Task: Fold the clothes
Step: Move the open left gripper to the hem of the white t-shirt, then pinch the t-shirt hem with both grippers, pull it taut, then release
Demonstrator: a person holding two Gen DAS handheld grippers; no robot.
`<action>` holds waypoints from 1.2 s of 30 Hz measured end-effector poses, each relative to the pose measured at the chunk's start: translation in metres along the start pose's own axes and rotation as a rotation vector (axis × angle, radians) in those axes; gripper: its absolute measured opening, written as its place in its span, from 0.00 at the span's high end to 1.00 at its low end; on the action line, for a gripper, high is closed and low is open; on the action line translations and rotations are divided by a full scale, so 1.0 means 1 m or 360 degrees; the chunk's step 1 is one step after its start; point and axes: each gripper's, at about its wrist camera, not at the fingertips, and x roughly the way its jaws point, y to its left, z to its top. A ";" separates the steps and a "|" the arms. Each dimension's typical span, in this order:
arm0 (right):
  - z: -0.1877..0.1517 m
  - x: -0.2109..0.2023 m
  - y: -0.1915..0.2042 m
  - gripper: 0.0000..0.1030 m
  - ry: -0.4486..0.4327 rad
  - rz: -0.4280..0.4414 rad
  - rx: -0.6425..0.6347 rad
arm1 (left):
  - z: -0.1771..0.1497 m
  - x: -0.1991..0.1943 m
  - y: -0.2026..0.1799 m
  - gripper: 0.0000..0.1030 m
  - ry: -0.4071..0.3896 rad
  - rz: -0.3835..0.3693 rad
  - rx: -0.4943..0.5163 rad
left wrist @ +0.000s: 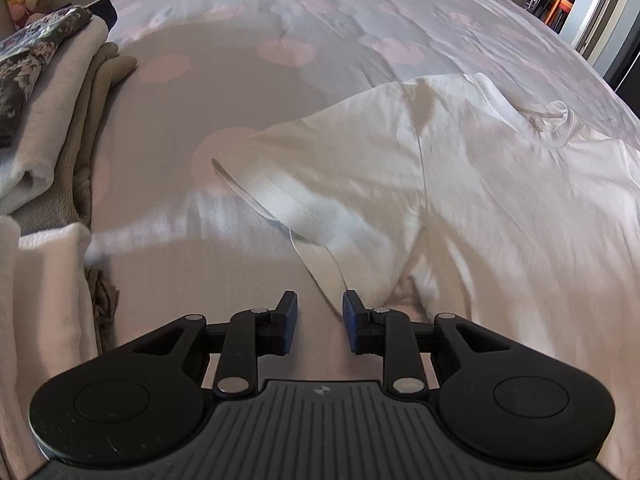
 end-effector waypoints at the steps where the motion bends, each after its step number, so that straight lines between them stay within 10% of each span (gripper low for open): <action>1: -0.005 -0.013 -0.001 0.84 -0.0005 0.0025 0.0002 | -0.007 -0.007 -0.001 0.78 0.0014 -0.0028 -0.0007; 22: -0.215 -0.202 -0.028 0.77 0.0458 0.0357 -0.0035 | -0.141 -0.140 -0.042 0.71 0.0043 -0.0281 0.0079; 36: -0.275 -0.206 -0.042 0.72 0.0487 0.0473 0.0192 | -0.217 -0.169 -0.096 0.61 0.0218 -0.0400 0.0385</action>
